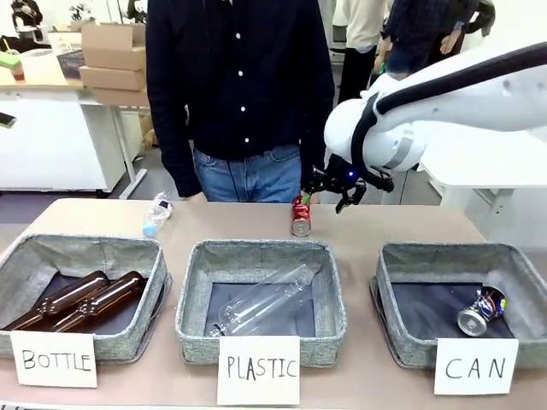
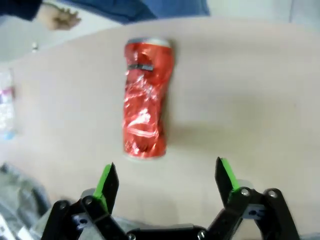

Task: Sort the can waste into the basket.
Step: Pick up the can waste from the table and place it in the right Fabric basket.

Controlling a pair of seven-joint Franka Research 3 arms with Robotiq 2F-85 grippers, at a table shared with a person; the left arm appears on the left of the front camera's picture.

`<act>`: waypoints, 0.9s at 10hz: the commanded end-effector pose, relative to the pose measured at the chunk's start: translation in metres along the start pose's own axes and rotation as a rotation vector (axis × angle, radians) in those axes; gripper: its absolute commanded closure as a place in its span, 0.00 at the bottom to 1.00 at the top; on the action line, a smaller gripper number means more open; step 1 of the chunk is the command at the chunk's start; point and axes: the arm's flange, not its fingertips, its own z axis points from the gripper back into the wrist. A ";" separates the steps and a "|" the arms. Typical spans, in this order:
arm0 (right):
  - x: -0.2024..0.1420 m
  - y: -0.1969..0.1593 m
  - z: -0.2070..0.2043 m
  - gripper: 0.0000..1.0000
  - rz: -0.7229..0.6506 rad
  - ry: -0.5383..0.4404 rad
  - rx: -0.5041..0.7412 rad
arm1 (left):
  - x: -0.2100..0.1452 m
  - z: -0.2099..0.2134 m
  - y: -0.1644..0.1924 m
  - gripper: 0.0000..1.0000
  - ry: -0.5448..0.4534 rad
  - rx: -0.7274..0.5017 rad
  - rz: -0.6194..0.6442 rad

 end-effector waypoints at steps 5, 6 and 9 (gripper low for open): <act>0.031 0.055 -0.070 0.00 0.027 0.095 -0.139 | -0.002 0.002 -0.003 0.00 0.007 0.004 0.005; 0.031 0.057 -0.075 0.00 0.030 0.093 -0.184 | -0.002 0.002 -0.003 0.00 0.007 0.004 0.005; 0.029 0.055 -0.079 0.00 0.022 0.099 -0.199 | -0.002 0.002 -0.003 0.00 0.007 0.004 0.005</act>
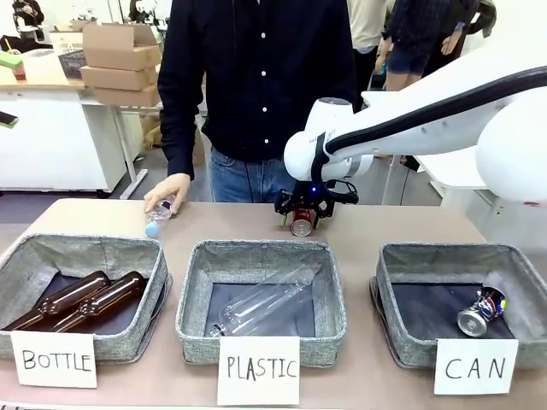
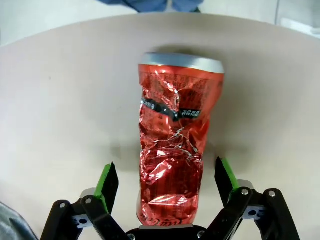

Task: Sort the can waste into the basket.
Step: Pick up the can waste from the table and place it in the right Fabric basket.

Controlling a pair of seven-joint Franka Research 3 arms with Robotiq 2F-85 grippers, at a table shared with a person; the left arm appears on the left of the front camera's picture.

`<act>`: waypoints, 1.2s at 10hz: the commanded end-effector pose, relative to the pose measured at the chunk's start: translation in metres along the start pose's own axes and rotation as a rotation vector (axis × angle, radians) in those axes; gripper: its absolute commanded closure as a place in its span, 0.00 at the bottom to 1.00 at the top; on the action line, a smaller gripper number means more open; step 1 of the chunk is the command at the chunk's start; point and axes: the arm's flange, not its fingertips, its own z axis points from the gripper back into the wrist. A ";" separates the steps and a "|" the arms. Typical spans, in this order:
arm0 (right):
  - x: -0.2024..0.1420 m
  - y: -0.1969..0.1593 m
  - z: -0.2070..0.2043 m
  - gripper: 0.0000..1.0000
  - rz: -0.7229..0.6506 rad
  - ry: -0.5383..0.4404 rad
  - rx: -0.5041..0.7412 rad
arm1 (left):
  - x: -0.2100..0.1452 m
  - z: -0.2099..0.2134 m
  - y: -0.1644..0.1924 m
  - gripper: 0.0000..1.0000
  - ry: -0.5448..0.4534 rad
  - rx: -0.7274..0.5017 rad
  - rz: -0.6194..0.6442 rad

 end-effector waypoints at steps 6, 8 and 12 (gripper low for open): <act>-0.002 0.003 0.004 1.00 -0.029 -0.093 -0.090 | -0.002 0.002 -0.002 0.00 0.007 0.004 0.005; -0.003 0.003 0.002 1.00 -0.015 -0.087 -0.101 | -0.002 0.002 -0.002 0.00 0.007 0.004 0.005; -0.002 -0.003 0.001 1.00 -0.035 -0.087 -0.093 | -0.002 0.002 -0.002 0.00 0.007 0.004 0.005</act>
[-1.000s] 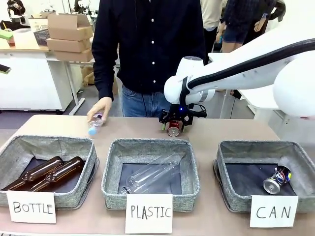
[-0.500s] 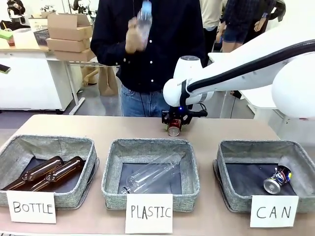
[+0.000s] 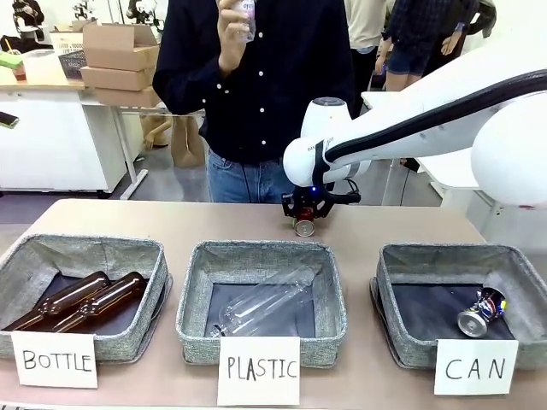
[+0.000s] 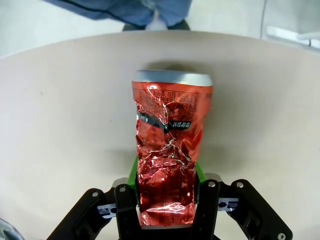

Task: Sort the can waste into the basket.
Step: Pick up the can waste from the table and place it in the right Fabric basket.

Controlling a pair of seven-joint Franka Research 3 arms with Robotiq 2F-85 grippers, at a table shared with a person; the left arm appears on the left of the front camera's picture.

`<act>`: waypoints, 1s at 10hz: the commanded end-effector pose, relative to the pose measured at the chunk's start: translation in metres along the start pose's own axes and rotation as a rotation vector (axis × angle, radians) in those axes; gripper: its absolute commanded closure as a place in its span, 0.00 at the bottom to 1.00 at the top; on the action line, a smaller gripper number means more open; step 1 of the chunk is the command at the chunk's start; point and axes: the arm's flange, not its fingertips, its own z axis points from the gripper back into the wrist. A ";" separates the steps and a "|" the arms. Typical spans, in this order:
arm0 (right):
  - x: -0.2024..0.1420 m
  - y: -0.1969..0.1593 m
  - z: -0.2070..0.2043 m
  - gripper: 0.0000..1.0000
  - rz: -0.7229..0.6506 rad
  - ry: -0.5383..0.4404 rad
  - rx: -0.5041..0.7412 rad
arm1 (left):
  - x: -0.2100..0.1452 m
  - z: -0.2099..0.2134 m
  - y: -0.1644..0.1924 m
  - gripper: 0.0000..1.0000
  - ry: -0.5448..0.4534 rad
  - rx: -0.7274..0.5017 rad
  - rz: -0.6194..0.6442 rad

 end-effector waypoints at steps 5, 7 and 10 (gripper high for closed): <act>-0.061 -0.049 0.115 1.00 0.180 0.053 0.117 | -0.002 0.002 -0.002 0.00 0.007 0.004 0.006; -0.139 -0.089 0.191 1.00 0.302 0.098 0.133 | -0.002 0.002 -0.002 0.00 0.007 0.004 0.006; -0.227 -0.169 0.243 1.00 0.492 0.183 0.270 | -0.002 0.002 -0.002 0.00 0.007 0.004 0.006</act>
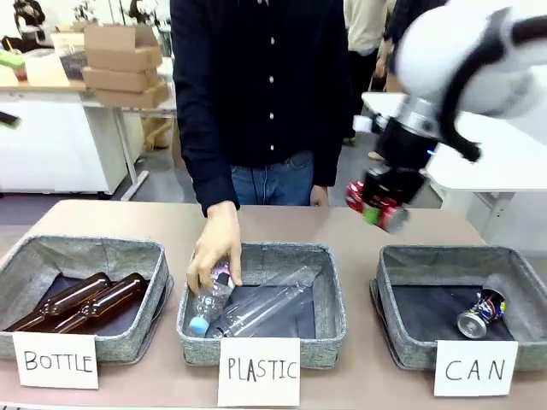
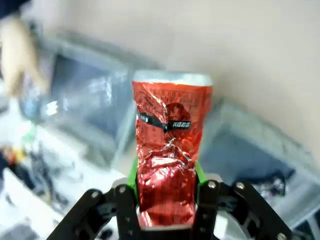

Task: Sort the can waste into the basket.
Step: Pick up the can waste from the table and place it in the right Fabric basket.

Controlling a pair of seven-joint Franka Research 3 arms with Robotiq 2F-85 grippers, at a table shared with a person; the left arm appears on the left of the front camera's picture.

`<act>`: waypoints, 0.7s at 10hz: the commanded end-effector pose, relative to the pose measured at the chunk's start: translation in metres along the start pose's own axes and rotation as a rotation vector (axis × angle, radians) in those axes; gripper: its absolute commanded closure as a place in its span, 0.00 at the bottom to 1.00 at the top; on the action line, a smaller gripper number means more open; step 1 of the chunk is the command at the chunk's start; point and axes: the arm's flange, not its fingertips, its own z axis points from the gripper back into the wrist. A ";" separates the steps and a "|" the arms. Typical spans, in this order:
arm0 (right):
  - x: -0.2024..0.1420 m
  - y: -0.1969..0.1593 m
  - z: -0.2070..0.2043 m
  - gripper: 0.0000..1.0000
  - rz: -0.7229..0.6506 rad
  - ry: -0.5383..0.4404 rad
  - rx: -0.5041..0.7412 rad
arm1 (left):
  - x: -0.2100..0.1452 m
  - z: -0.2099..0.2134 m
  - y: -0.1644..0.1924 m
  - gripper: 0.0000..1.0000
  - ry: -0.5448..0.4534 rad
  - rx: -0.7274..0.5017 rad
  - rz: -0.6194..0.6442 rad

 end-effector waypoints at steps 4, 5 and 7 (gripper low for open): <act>-0.081 -0.047 0.002 1.00 -0.052 -0.061 0.033 | -0.002 0.001 -0.002 0.00 0.008 0.003 0.007; -0.084 -0.051 0.000 1.00 -0.089 -0.061 0.019 | -0.002 0.001 -0.002 0.00 0.008 0.003 0.007; -0.082 -0.056 0.000 1.00 -0.086 -0.066 0.029 | -0.002 0.001 -0.002 0.00 0.008 0.003 0.007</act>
